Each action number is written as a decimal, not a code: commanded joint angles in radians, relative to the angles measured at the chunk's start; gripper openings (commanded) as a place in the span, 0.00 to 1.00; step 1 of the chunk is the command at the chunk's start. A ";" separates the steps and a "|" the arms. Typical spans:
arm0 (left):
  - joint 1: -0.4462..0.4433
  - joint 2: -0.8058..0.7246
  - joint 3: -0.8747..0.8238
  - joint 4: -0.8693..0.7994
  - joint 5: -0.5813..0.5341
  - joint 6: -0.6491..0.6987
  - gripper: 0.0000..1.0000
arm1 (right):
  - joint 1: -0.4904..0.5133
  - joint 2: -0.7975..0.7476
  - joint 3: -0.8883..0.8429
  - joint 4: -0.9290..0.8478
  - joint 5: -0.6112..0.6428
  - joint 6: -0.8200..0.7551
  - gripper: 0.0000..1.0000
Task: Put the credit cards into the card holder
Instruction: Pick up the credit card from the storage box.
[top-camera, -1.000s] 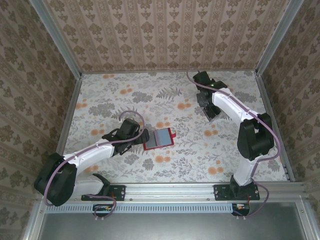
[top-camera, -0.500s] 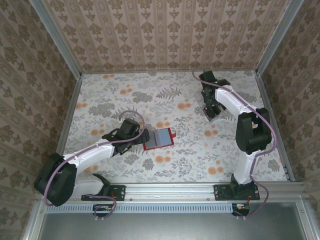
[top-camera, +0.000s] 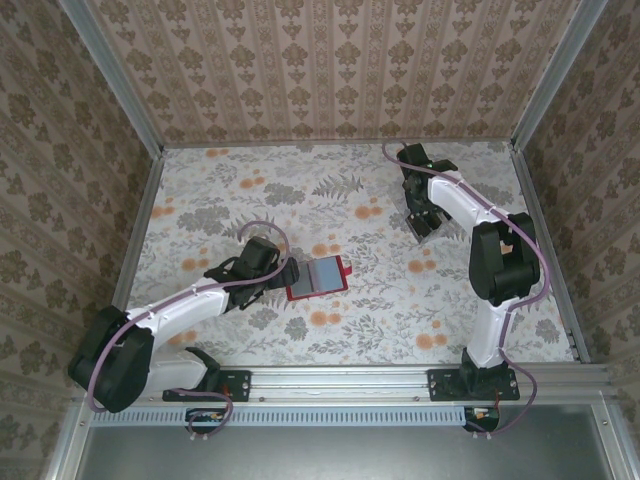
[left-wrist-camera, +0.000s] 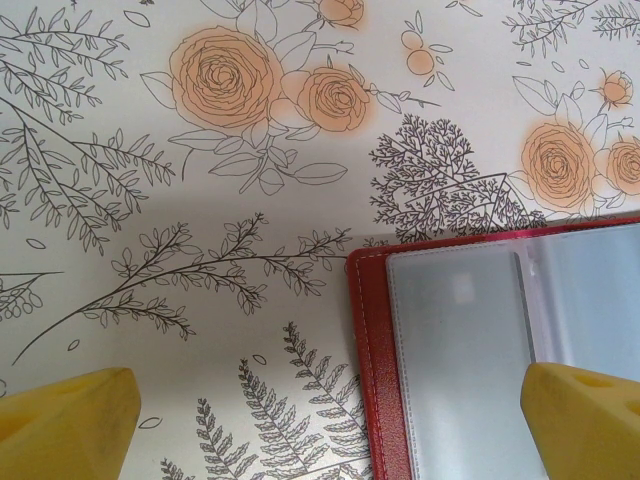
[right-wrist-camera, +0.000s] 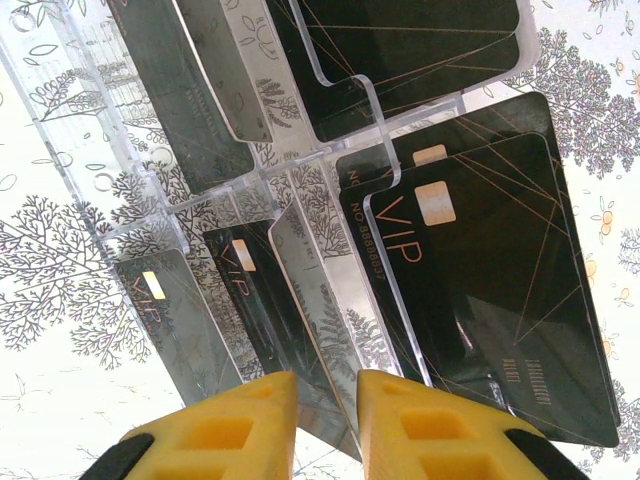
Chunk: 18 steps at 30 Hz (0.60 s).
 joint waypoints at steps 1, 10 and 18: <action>-0.005 -0.011 0.013 0.006 0.002 -0.006 1.00 | 0.000 0.011 0.017 -0.034 0.025 -0.024 0.22; -0.006 -0.021 0.012 0.005 -0.001 -0.006 1.00 | 0.000 0.011 0.013 -0.035 0.026 -0.052 0.14; -0.010 -0.023 0.012 0.006 -0.002 -0.008 1.00 | 0.007 -0.013 0.011 -0.022 0.026 -0.085 0.05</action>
